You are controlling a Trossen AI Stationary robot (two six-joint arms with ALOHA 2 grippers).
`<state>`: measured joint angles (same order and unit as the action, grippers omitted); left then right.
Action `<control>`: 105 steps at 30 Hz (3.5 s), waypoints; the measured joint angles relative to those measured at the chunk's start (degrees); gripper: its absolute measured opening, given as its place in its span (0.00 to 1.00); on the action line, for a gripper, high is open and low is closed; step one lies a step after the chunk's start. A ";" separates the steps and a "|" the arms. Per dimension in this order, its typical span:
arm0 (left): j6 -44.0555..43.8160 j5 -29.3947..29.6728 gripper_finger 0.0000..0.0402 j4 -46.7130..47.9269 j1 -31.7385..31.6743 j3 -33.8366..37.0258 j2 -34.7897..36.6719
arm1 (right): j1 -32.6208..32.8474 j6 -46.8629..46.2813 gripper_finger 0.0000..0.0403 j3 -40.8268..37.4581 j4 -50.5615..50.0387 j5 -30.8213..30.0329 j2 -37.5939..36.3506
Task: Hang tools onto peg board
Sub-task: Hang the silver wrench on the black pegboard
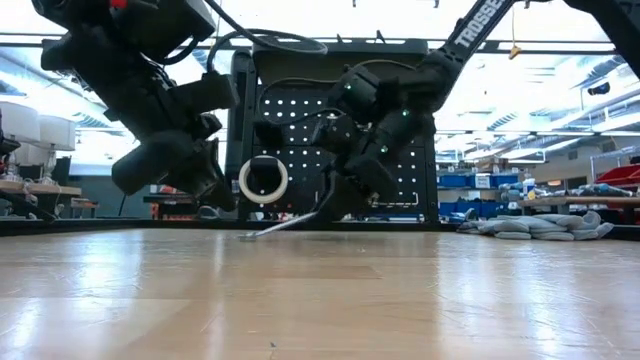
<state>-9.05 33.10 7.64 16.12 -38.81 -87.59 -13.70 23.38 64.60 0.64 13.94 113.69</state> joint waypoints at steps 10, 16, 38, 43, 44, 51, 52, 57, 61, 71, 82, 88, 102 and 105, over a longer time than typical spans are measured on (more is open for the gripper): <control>-3.20 -0.13 0.08 -16.60 -0.31 7.00 0.02 | -0.41 -2.84 0.30 -4.60 -2.37 -5.29 -7.55; -1.42 -0.30 0.08 -42.27 -0.94 15.71 0.02 | -2.31 -8.86 0.30 -13.99 6.36 -10.04 -17.90; -12.12 7.85 0.12 -58.60 -12.74 18.12 0.04 | -7.79 -15.29 0.30 -37.64 61.38 -56.55 -24.87; -11.18 9.53 0.17 -58.46 -13.03 18.12 0.04 | -10.28 -15.50 0.30 -37.64 61.39 -56.95 -24.87; -10.57 9.53 0.17 -58.44 -13.22 18.12 0.04 | -11.08 -15.55 0.30 -37.64 61.40 -56.94 -24.87; -8.68 9.68 0.17 -58.49 -15.51 18.12 0.04 | -16.38 -17.19 0.30 -37.64 61.40 -51.82 -24.87; -7.98 9.68 0.17 -58.49 -15.78 18.12 0.04 | -16.77 -17.02 0.30 -37.64 61.40 -51.79 -24.87; -7.66 9.92 0.17 -58.49 -16.52 18.12 0.04 | -17.34 -12.91 0.30 -37.62 63.00 -50.30 -24.83; -7.68 9.92 0.17 -58.44 -16.87 18.12 0.04 | -19.05 -12.49 0.30 -37.62 63.21 -49.84 -24.83; -7.95 9.92 0.17 -58.40 -16.90 18.12 0.04 | -20.68 -12.68 0.30 -37.62 61.45 -48.26 -24.80; -11.11 5.81 0.17 -58.53 -16.90 18.12 0.04 | -22.31 -13.11 0.35 -37.54 57.04 -47.35 -24.80; -13.31 3.02 0.17 -57.69 -16.87 18.12 0.04 | -23.34 -12.98 0.46 -37.55 56.79 -44.43 -24.80; -17.18 -6.80 0.17 -55.63 -16.90 18.11 0.02 | -22.59 -16.26 0.52 -37.59 41.29 -10.67 -24.80; -16.81 -8.00 0.17 -49.89 -18.28 15.61 0.02 | -23.91 -14.32 0.51 -37.59 37.43 -7.22 -24.80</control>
<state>-25.87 25.10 -42.25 -2.16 -23.20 -87.57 -37.62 9.05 27.00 38.07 6.72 88.88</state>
